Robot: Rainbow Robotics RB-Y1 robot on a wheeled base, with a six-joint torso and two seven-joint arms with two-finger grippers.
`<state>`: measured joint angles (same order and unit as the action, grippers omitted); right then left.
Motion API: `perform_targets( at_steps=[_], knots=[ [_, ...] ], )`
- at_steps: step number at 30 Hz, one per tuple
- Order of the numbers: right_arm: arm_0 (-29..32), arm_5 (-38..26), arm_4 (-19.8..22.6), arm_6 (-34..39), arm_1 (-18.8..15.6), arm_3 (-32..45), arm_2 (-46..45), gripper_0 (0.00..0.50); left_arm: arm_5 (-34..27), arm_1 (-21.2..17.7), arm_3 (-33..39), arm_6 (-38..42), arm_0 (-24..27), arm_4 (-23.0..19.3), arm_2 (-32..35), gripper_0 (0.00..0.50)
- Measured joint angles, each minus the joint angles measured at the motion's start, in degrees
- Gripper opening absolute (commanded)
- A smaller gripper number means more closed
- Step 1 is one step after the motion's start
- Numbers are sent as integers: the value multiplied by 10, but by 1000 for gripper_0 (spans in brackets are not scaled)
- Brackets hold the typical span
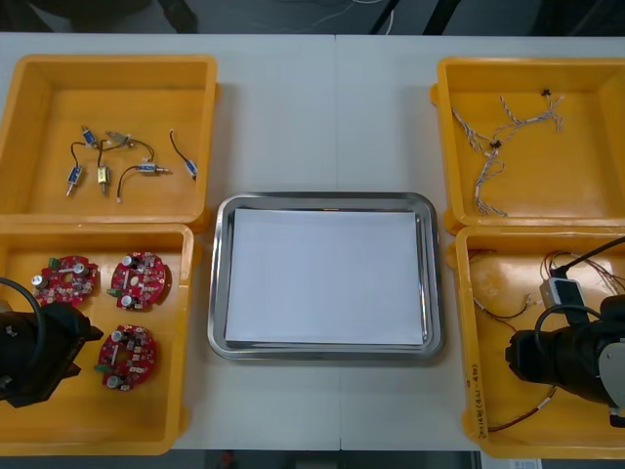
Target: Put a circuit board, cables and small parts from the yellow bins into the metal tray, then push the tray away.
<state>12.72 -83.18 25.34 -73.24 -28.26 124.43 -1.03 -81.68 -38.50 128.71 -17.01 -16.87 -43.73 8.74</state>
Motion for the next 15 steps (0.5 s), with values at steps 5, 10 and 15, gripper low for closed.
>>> perform_targets(
  at_steps=[5,10,15],
  knots=[
    [1,20,-15,1,0,-11,11,500,13,1,-18,0,0,4,-6,500],
    [2,23,-40,4,0,-11,19,500,39,1,-38,0,-2,10,-19,500],
    [6,34,-44,4,0,-11,22,496,43,1,-51,0,-3,15,-31,500]
  ],
)
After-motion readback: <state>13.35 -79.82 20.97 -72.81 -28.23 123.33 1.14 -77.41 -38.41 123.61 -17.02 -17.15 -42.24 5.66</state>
